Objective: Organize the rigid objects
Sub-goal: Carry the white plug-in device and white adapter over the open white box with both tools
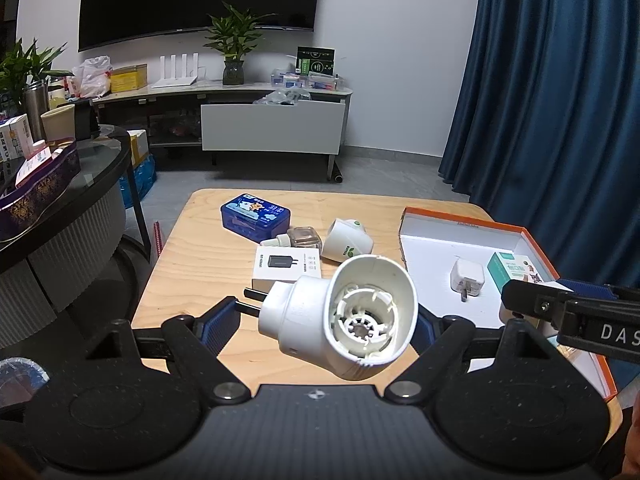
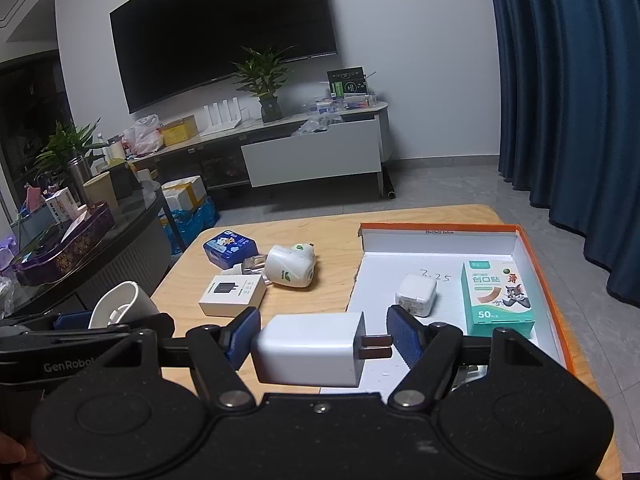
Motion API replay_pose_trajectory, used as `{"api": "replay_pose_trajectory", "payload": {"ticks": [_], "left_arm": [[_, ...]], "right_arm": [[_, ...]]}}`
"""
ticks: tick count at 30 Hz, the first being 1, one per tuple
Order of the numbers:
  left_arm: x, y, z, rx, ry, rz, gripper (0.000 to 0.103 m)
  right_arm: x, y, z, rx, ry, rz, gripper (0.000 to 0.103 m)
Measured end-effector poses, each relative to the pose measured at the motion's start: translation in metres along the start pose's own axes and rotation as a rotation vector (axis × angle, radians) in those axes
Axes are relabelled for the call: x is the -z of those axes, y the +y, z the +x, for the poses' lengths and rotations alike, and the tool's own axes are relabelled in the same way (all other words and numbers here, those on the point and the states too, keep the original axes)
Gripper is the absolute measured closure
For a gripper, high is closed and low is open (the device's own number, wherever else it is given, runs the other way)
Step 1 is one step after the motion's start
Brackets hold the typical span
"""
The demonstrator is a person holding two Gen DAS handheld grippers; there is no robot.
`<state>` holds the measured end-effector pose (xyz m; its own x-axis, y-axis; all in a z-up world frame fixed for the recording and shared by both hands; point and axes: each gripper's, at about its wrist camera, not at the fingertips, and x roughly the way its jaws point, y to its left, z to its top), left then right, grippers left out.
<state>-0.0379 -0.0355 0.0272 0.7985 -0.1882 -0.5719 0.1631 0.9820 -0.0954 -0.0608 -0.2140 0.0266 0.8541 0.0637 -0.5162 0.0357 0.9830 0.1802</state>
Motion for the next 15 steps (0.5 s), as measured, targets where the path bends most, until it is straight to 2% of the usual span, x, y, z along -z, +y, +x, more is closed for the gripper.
{"api": "replay_pose_trajectory", "payload": {"ticks": [15], "left_arm": [[-0.001,-0.009,0.002,0.026,0.004,0.023,0.016]], "right_arm": [[-0.003,-0.011,-0.003,0.023,-0.014,0.016,0.019]]}}
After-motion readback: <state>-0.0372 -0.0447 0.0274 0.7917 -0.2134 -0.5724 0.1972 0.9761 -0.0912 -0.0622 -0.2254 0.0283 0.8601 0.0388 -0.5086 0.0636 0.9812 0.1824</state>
